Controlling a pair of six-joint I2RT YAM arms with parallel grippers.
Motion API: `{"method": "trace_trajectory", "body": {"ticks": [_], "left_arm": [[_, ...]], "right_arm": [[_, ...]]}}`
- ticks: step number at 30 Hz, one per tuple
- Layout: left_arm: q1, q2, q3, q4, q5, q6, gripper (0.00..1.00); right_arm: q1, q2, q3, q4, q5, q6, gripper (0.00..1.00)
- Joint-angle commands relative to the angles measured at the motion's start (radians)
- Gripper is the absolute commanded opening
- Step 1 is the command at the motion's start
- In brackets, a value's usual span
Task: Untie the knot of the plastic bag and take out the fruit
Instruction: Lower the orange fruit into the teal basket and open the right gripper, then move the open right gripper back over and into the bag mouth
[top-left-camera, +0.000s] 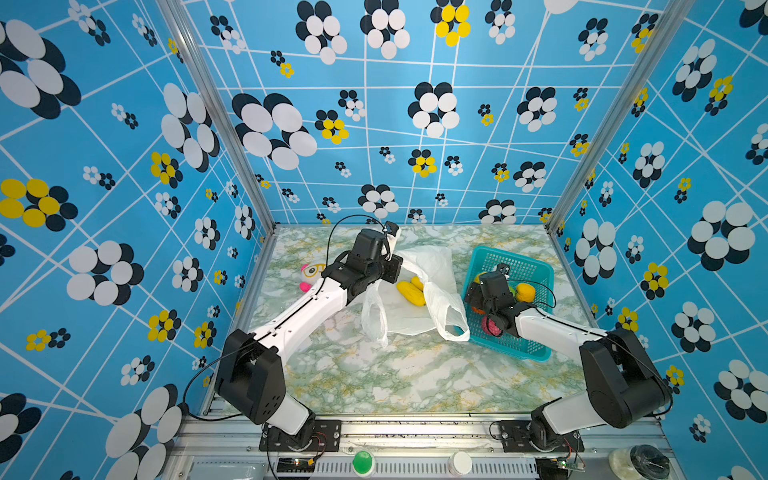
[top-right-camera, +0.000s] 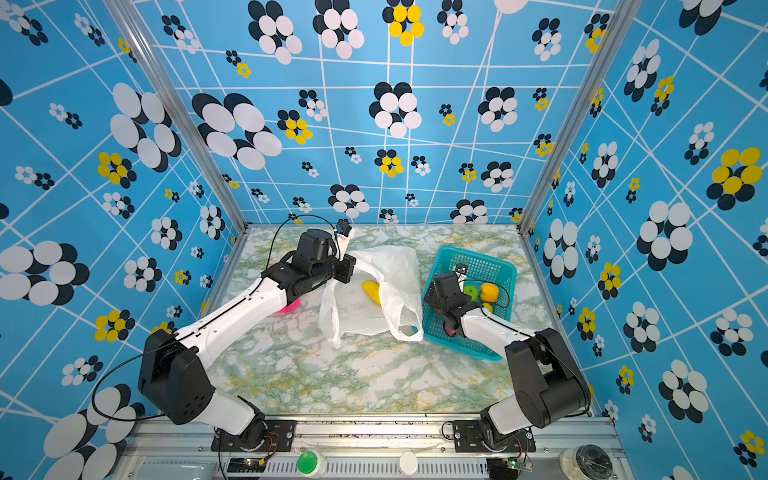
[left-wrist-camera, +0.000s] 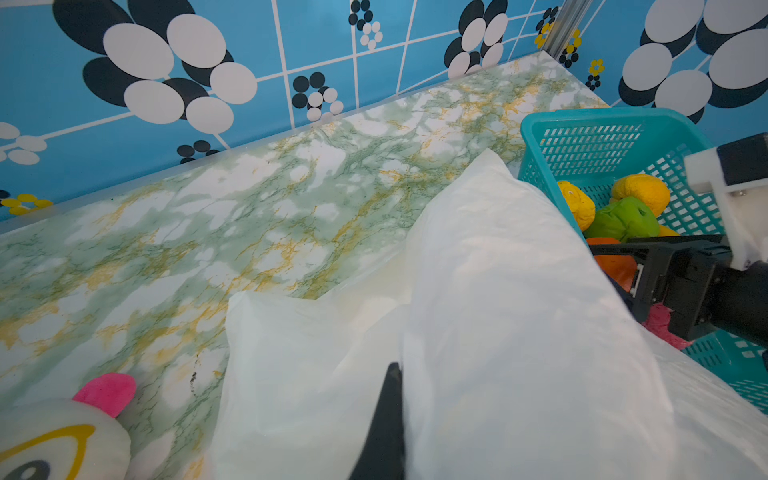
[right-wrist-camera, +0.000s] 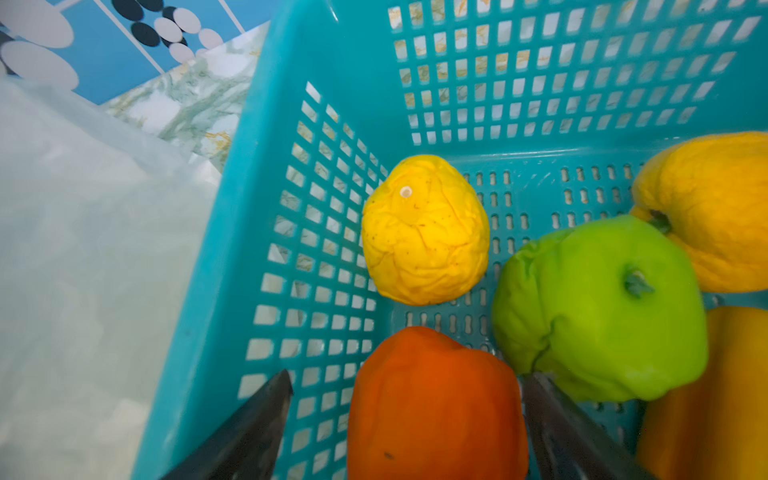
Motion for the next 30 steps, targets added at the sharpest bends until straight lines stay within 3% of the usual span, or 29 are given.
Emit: {"method": "trace_trajectory", "body": {"ticks": [1,6,10,13,18,25,30], "left_arm": [[-0.002,-0.029,0.010,0.000,0.016,0.000,0.00],[-0.001,-0.022,0.013,-0.007,0.012,-0.001,0.00],[-0.003,-0.028,0.009,-0.002,0.017,-0.002,0.00],[-0.003,-0.024,0.015,-0.003,0.015,0.001,0.00],[-0.002,-0.012,0.020,-0.009,0.017,-0.001,0.00],[-0.003,-0.017,0.020,-0.005,0.020,-0.001,0.00],[-0.003,-0.009,0.027,-0.004,0.038,-0.001,0.00]], "right_arm": [[-0.002,-0.094,-0.039,0.026,0.002,-0.015,0.94],[-0.002,-0.223,-0.085,0.016,0.001,-0.056,0.89],[0.018,-0.381,-0.125,0.033,-0.047,-0.113,0.73],[0.091,-0.529,-0.160,0.058,-0.047,-0.197,0.63],[0.246,-0.680,-0.165,0.067,-0.076,-0.331,0.55],[0.509,-0.644,-0.115,0.119,-0.114,-0.527,0.53],[0.606,-0.513,-0.027,0.086,-0.117,-0.584,0.52]]}}
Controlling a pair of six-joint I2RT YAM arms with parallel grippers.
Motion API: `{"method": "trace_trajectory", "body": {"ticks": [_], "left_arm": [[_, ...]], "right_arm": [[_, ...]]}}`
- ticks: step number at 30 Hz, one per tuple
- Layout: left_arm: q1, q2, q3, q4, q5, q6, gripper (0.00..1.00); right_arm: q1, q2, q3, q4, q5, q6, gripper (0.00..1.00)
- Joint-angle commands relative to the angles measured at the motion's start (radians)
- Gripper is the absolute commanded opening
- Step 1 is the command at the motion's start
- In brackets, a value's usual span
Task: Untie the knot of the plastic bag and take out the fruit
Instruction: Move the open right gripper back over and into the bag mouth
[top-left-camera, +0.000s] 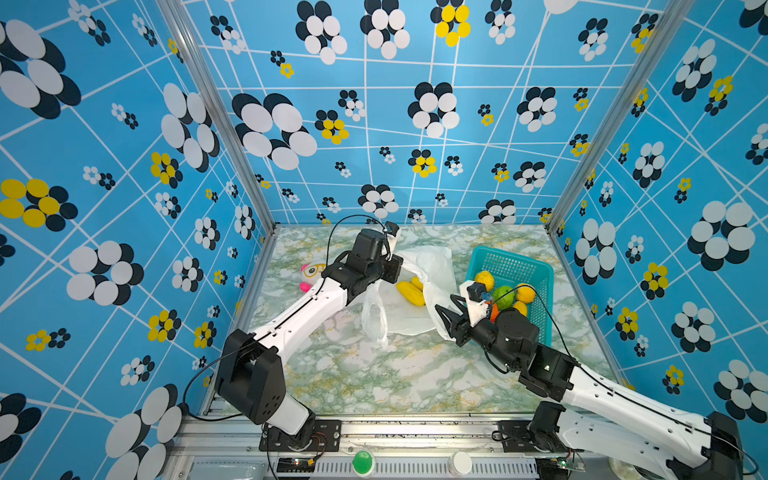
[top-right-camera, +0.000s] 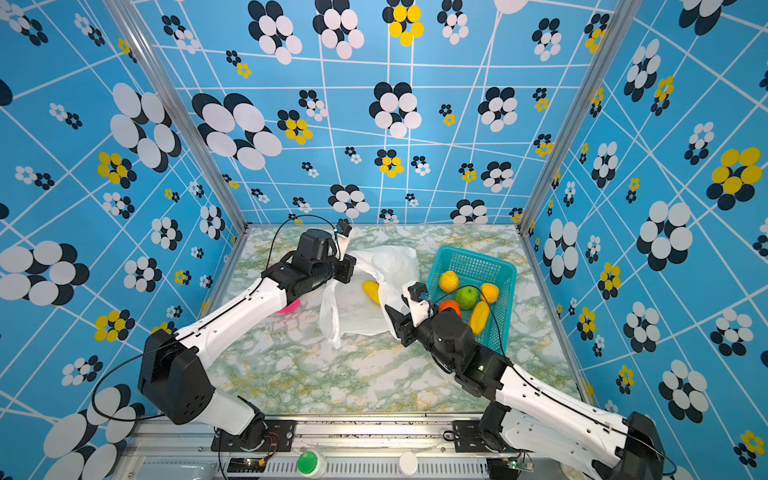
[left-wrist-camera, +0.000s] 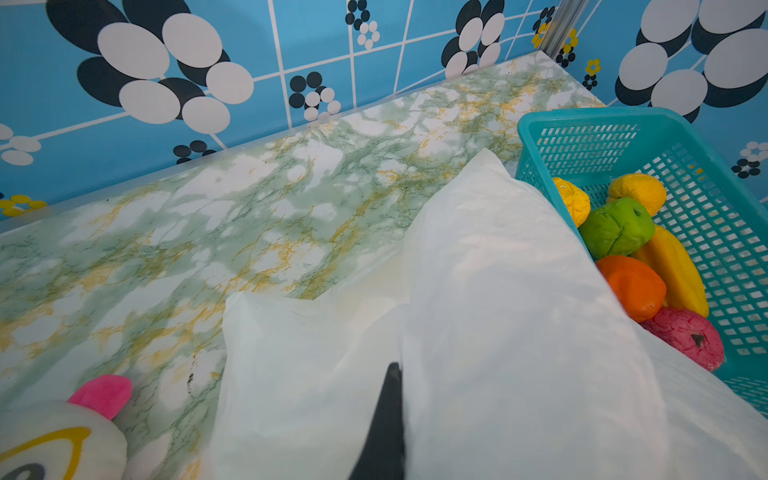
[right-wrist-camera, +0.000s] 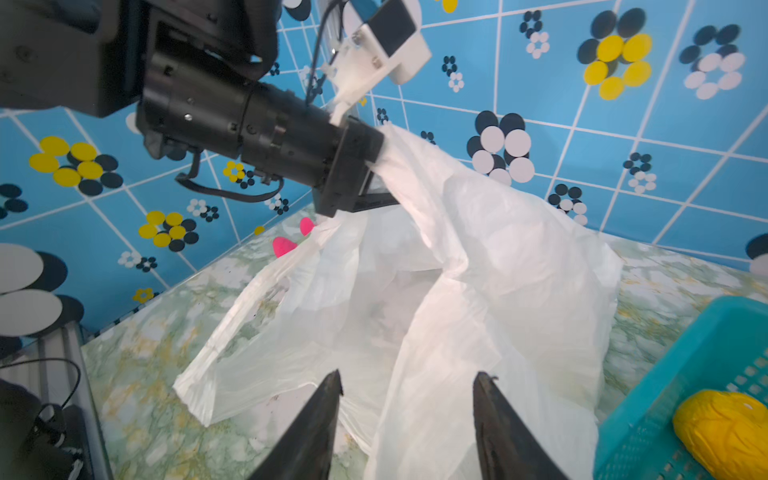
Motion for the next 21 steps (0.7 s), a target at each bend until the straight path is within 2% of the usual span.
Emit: {"method": "trace_trajectory", "body": {"ticks": [1,3,7,14,21], "left_arm": [[-0.003,-0.007,0.027,-0.003,0.031,-0.001,0.00],[-0.003,-0.001,0.030,-0.010,0.029,-0.003,0.00],[-0.003,-0.009,0.026,-0.009,0.025,-0.004,0.00],[-0.003,-0.019,0.018,-0.002,0.025,-0.002,0.00],[-0.002,-0.017,0.018,-0.007,0.022,-0.003,0.00]], "right_arm": [[0.045,0.076,0.084,-0.026,-0.017,-0.087,0.52],[0.075,0.150,0.127,-0.054,-0.021,-0.110,0.50],[0.126,0.293,0.211,-0.086,0.042,-0.147,0.46],[0.128,0.470,0.269,-0.060,0.147,-0.173,0.43],[0.128,0.706,0.377,-0.136,0.359,-0.230,0.32]]}}
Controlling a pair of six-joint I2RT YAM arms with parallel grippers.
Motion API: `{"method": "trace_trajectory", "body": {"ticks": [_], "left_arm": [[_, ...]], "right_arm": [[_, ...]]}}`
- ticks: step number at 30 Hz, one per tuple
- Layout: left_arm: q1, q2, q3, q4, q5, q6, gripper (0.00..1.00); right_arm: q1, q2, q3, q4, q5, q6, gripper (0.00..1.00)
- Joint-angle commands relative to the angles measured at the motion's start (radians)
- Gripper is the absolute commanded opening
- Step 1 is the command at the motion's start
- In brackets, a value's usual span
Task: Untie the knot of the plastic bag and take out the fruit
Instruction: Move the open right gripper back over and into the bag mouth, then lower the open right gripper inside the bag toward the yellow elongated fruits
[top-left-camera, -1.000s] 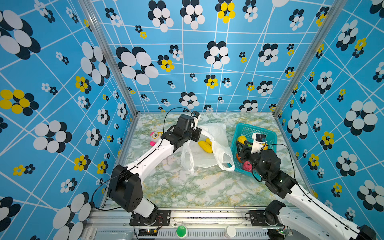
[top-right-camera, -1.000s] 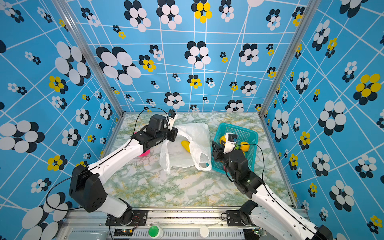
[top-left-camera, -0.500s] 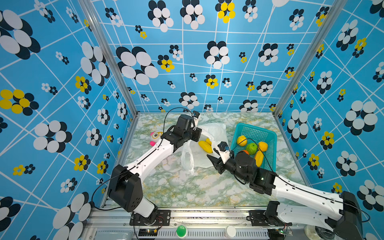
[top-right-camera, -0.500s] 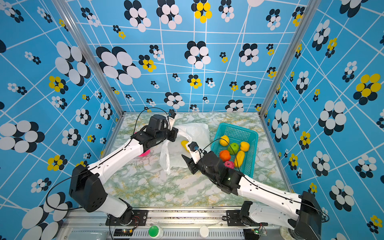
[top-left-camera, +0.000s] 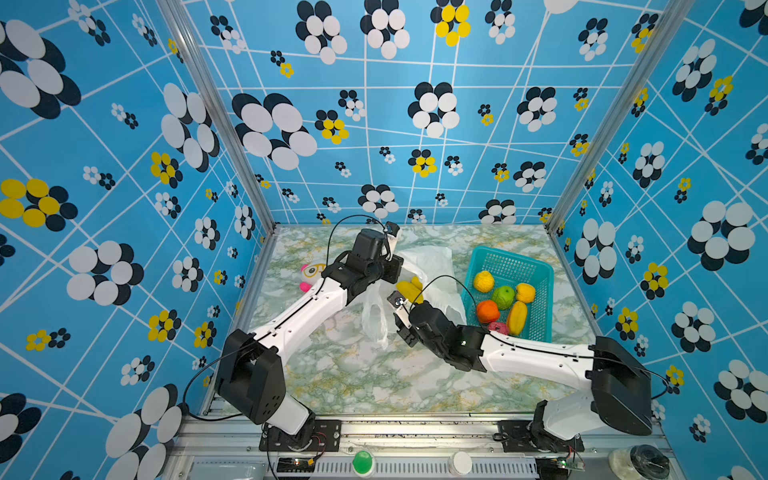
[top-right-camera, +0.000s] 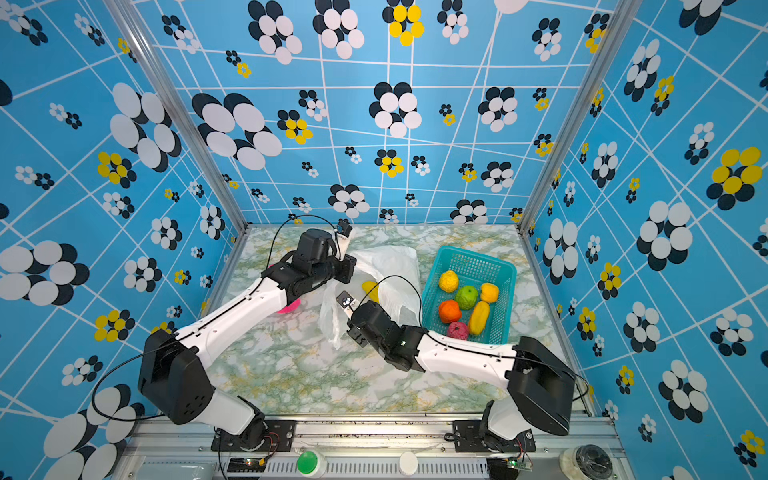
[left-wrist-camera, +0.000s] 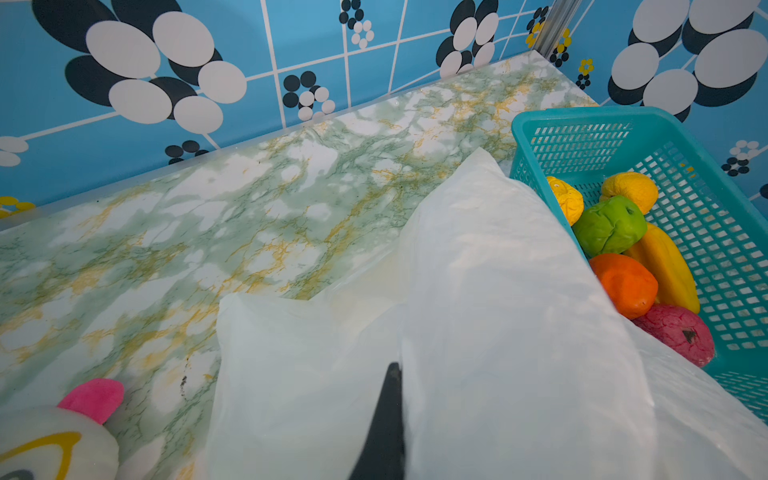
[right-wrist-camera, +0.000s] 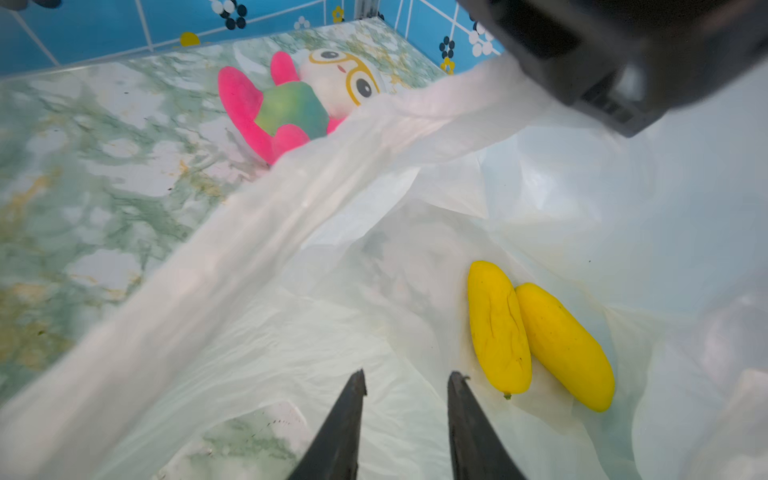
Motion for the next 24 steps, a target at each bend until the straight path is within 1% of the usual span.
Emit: {"method": "trace_trajectory", "body": {"ticks": [1,2,4,12,17,22,24], "left_arm": [[-0.003,-0.022,0.015,-0.004,0.012,-0.004,0.00],[-0.003,-0.025,0.013,0.001,0.012,-0.003,0.00],[-0.003,-0.026,0.013,0.002,0.008,-0.001,0.00],[-0.002,-0.018,0.016,-0.006,0.010,-0.001,0.00],[-0.002,-0.037,0.006,0.004,0.009,0.001,0.00],[-0.003,-0.037,0.008,0.005,0.015,-0.001,0.00],[-0.003,-0.034,0.006,0.004,0.017,-0.001,0.00]], "right_arm": [[0.001,0.096,0.067,-0.067,0.178,-0.053,0.32],[0.000,0.126,0.085,-0.078,0.223,-0.064,0.31],[0.000,0.163,0.107,-0.093,0.261,-0.077,0.30],[-0.027,0.232,0.120,-0.089,0.299,-0.088,0.31],[-0.054,0.251,0.134,-0.099,0.337,-0.083,0.31],[-0.070,0.251,0.139,-0.103,0.350,-0.069,0.38],[-0.079,0.252,0.139,-0.111,0.358,-0.054,0.44]]}}
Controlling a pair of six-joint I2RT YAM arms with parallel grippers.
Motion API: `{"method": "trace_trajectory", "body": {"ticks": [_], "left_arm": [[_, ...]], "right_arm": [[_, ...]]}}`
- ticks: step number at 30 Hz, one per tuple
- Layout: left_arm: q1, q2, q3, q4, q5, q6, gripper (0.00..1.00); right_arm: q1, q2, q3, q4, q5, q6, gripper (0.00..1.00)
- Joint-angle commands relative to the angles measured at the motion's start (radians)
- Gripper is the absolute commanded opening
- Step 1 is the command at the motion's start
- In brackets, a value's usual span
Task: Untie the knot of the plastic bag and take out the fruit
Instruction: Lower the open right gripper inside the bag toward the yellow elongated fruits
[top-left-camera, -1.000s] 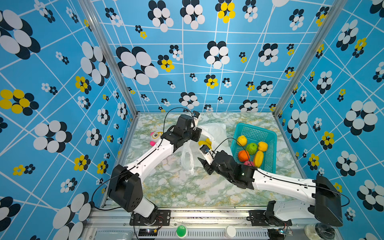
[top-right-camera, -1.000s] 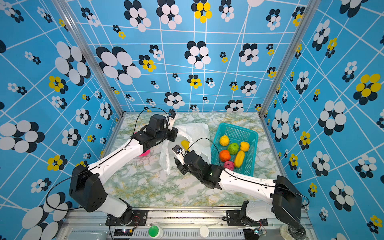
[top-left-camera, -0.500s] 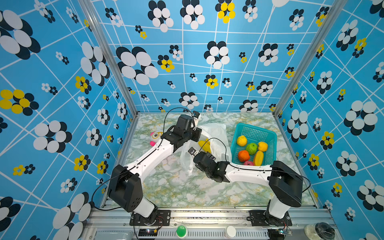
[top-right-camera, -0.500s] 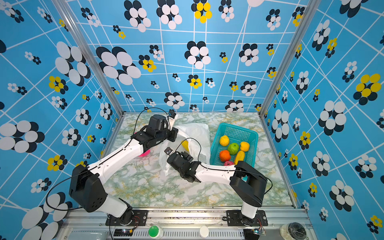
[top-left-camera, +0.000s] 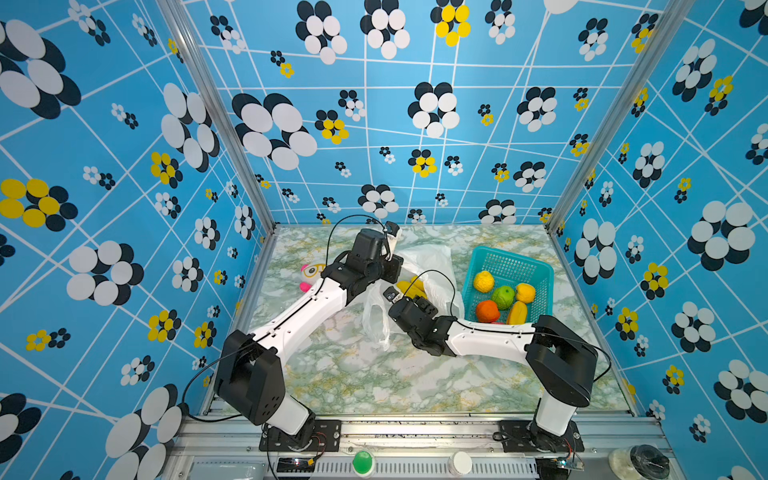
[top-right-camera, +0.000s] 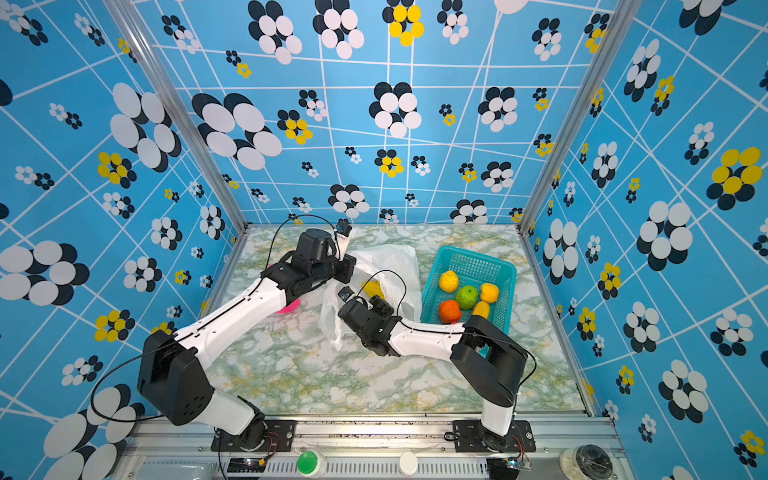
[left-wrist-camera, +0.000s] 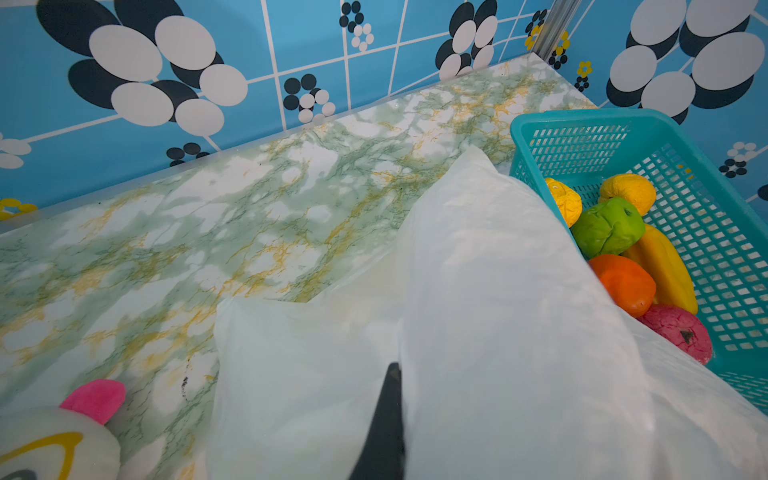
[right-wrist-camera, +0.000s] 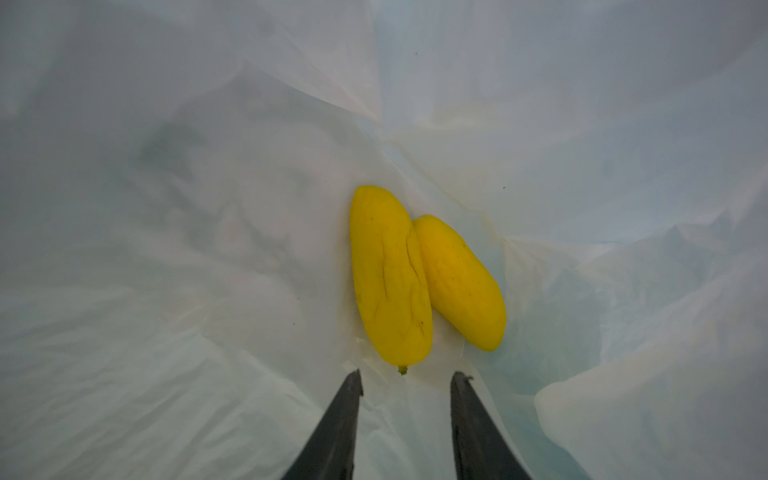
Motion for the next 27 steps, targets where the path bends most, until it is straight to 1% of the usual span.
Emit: {"method": "trace_trajectory", "body": {"ticks": [1,5,12,14,16,19,23,27], "left_arm": [[-0.003,-0.026,0.008,0.000,0.014,-0.001,0.00],[-0.003,-0.035,0.003,0.003,0.015,-0.002,0.00],[-0.003,-0.035,0.008,0.005,0.020,-0.001,0.00],[-0.003,-0.032,0.005,0.006,0.025,-0.001,0.00],[-0.003,-0.030,0.008,-0.001,0.022,-0.001,0.00],[-0.001,-0.036,0.003,0.003,0.024,-0.002,0.00],[-0.003,-0.041,0.003,0.007,0.022,0.000,0.00],[-0.003,-0.036,0.006,0.005,0.023,0.001,0.00]], "right_arm": [[-0.017,0.015,0.023,-0.032,0.039,0.030,0.47],[-0.027,0.051,0.042,-0.042,0.041,0.035,0.53],[-0.036,0.151,0.144,-0.115,0.070,0.046,0.61],[-0.045,0.177,0.170,-0.144,0.073,0.061,0.65],[-0.053,0.203,0.188,-0.161,0.078,0.071,0.71],[-0.058,0.238,0.226,-0.195,0.117,0.088,0.75],[-0.062,0.256,0.264,-0.230,0.152,0.100,0.77],[-0.069,0.262,0.283,-0.262,0.166,0.127,0.77]]}}
